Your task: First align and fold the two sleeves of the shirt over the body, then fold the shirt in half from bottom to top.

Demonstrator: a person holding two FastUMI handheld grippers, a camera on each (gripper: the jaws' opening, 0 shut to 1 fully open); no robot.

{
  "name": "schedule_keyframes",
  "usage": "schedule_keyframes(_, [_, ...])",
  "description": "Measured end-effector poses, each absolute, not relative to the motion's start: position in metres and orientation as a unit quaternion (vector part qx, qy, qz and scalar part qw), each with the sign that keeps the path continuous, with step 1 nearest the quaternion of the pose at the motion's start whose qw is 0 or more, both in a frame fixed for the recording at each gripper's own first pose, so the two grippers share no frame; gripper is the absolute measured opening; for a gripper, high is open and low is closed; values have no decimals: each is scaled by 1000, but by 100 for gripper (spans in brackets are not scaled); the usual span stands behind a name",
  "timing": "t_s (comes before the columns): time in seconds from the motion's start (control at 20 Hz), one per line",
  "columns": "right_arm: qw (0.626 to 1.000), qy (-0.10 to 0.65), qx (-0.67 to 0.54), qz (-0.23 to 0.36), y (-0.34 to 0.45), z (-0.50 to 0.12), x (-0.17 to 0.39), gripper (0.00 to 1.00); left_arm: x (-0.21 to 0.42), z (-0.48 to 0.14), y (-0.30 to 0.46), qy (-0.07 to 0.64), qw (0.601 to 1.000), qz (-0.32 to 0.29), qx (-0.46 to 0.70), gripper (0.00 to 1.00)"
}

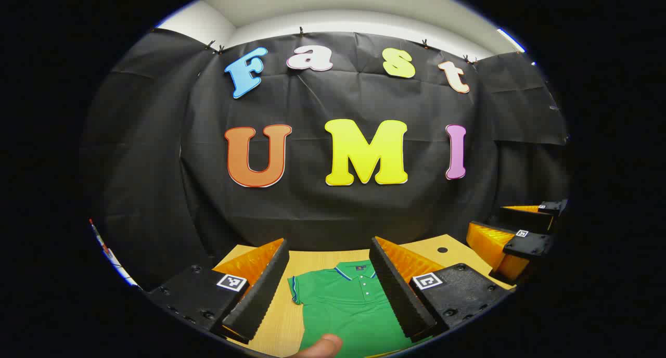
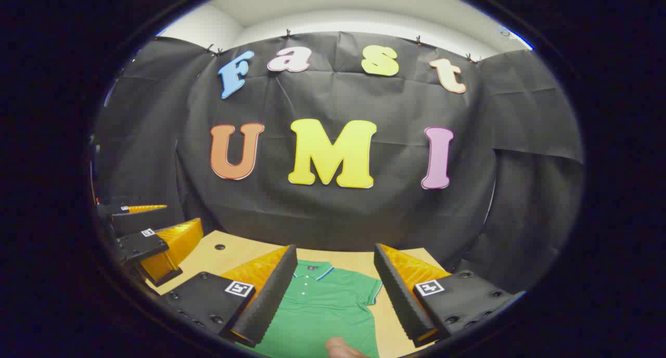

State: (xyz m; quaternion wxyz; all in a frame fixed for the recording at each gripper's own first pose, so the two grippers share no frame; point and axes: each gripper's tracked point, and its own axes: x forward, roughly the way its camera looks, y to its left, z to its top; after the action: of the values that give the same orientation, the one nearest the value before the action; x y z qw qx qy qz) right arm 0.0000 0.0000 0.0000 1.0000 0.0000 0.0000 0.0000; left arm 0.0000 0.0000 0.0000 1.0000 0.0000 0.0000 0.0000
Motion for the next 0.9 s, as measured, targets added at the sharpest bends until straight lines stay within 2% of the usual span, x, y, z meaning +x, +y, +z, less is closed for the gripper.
schedule_keyframes(0.35, [1000, 18, -4, 23, 7, -5, 14, 94, 9, -1, -5, 0, 1000, 7, -6, 100])
schedule_keyframes(0.45, [1000, 10, -4, 26, 9, 3, 19, 98, 9, -1, -6, -5, 1000, 6, -7, 100])
schedule_keyframes(0.5, [1000, 8, -5, 29, 11, 3, 21, 94, 9, 0, -5, -6, 1000, 8, -7, 100])
schedule_keyframes(0.55, [999, 8, -8, 32, 13, 3, 22, 98, 11, -2, -5, -3, 1000, 11, -8, 99])
schedule_keyframes(0.65, [999, 6, -11, 40, 17, 3, 24, 94, 14, -4, 1, 0, 1000, 17, -11, 100])
schedule_keyframes(0.9, [999, 6, -11, 38, 9, 1, 25, 98, 18, -11, -5, 10, 1000, 18, -13, 100])
